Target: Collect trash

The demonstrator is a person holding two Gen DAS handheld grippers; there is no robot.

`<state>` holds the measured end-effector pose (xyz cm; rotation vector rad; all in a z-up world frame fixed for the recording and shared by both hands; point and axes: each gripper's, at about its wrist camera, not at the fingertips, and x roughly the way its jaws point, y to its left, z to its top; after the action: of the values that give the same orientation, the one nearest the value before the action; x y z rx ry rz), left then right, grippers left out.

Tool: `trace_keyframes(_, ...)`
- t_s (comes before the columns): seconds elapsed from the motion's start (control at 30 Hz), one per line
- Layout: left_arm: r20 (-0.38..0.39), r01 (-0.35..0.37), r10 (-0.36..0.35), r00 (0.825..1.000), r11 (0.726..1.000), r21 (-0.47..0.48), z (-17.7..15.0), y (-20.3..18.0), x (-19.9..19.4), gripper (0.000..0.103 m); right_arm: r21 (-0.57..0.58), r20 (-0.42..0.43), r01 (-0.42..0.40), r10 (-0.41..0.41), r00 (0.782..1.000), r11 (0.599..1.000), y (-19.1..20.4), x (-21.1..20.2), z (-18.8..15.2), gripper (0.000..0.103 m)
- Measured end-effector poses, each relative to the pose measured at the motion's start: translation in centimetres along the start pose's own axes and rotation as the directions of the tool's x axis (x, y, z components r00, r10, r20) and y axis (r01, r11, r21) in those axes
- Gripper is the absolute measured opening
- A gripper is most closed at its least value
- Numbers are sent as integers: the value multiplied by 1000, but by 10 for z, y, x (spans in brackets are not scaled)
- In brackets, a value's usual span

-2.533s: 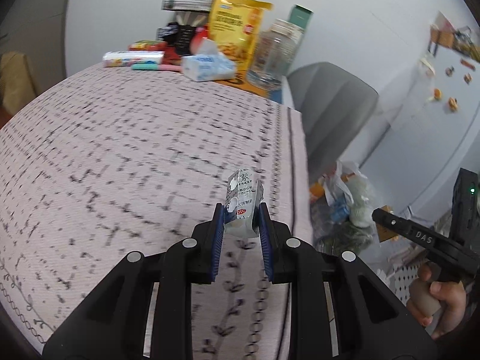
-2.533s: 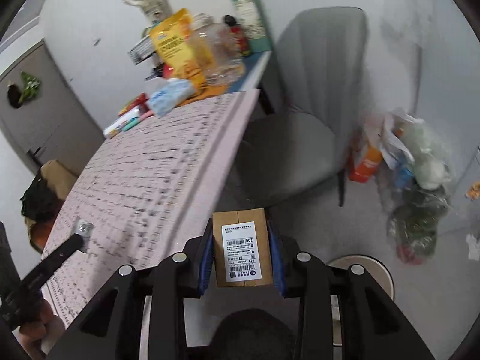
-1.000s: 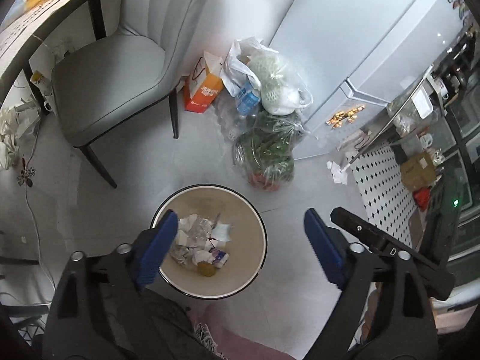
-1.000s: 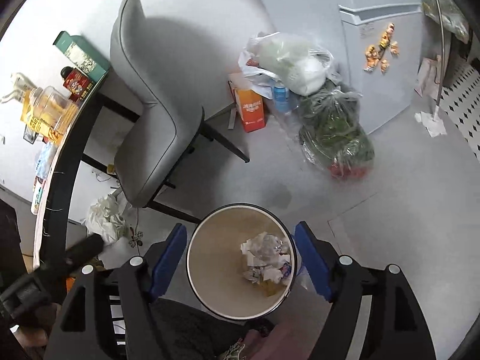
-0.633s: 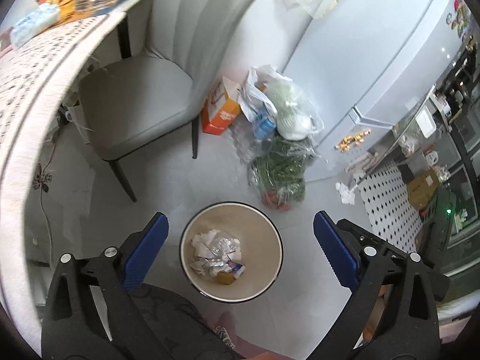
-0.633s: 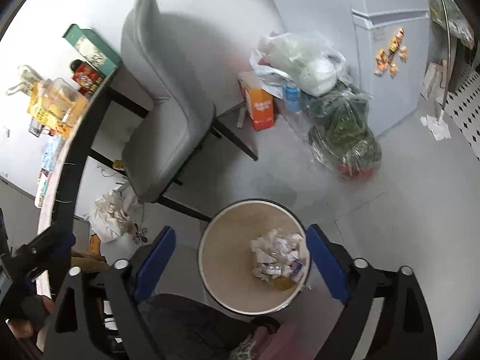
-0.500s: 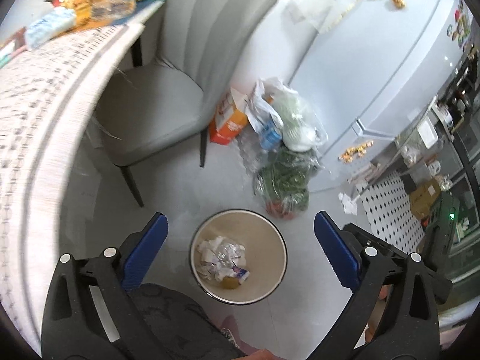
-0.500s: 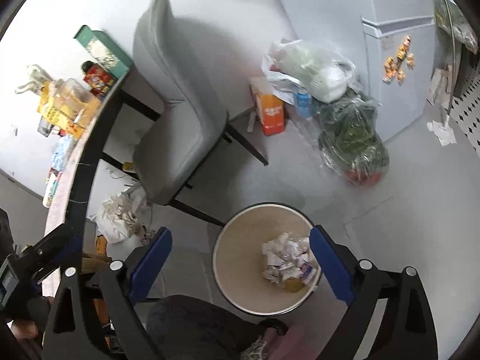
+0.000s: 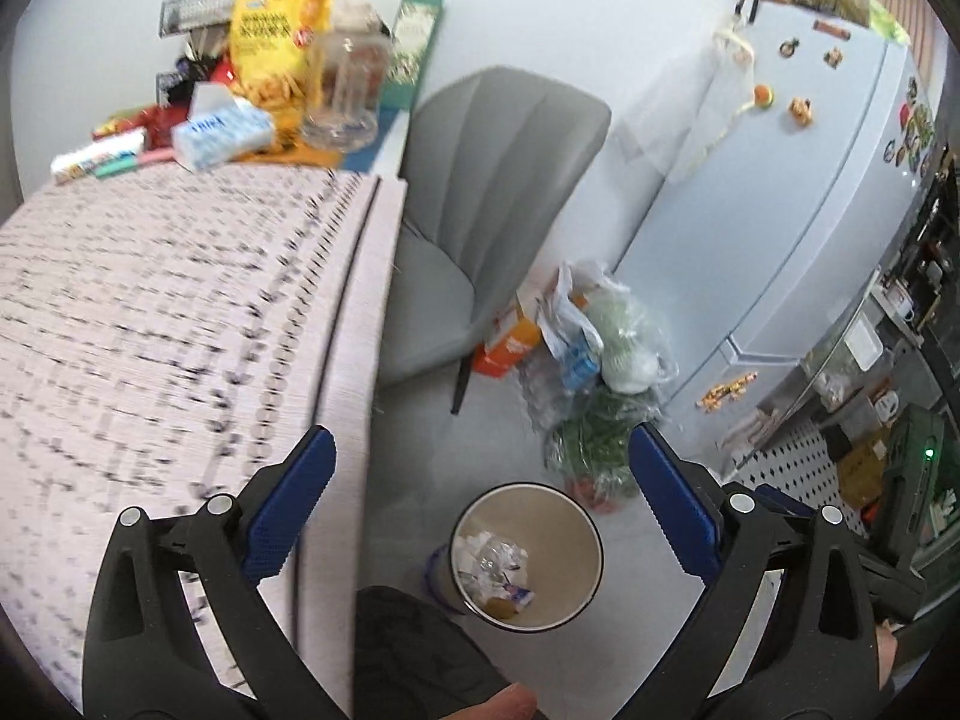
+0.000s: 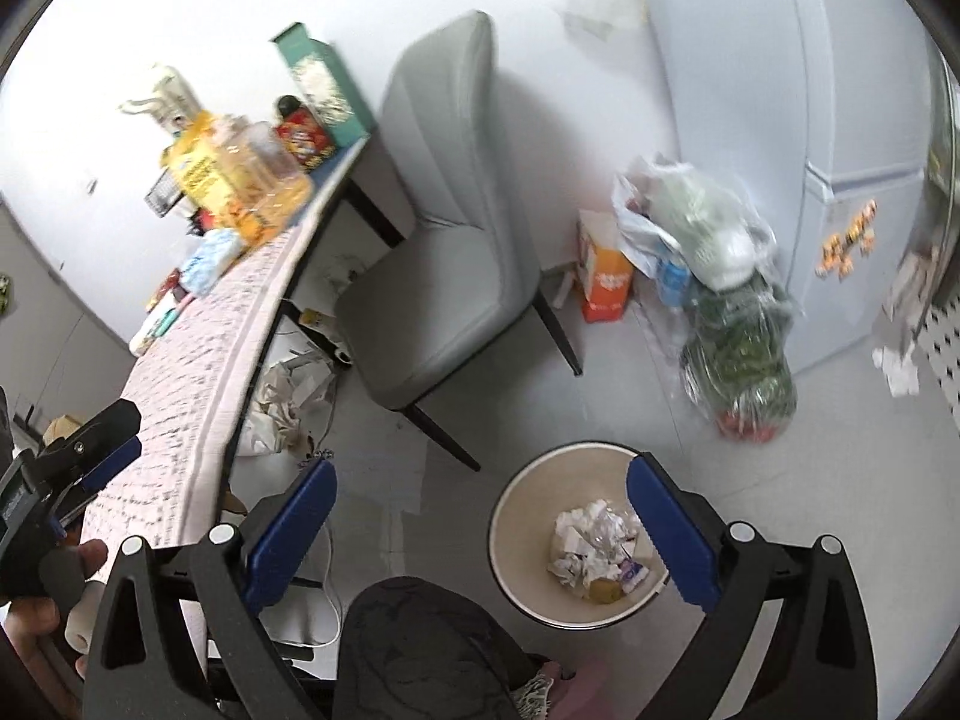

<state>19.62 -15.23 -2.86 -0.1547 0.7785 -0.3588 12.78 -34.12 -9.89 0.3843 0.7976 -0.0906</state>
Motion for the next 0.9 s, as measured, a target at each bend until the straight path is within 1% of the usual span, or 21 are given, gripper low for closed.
trace_keyframes(0.2,78,-22,24,997,999,-25,-3,23,-52,97,-70,26,-13,15,1000,997,38,-29,-12,95)
trace_keyframes(0.3,104,-37,40,994,999,-31,-8,31,-73,97,-102,46,-24,29,999,995,55,-41,-16,95)
trace_keyframes(0.5,162,-76,83,983,996,-49,-21,49,-118,97,-184,91,-52,70,993,982,87,-69,-28,95)
trace_keyframes(0.67,201,-106,116,973,993,-60,-35,58,-151,97,-240,99,-80,107,989,967,113,-86,-40,95)
trace_keyframes(0.9,229,-142,160,960,986,-91,-55,71,-180,97,-293,100,-112,147,984,950,138,-97,-57,95)
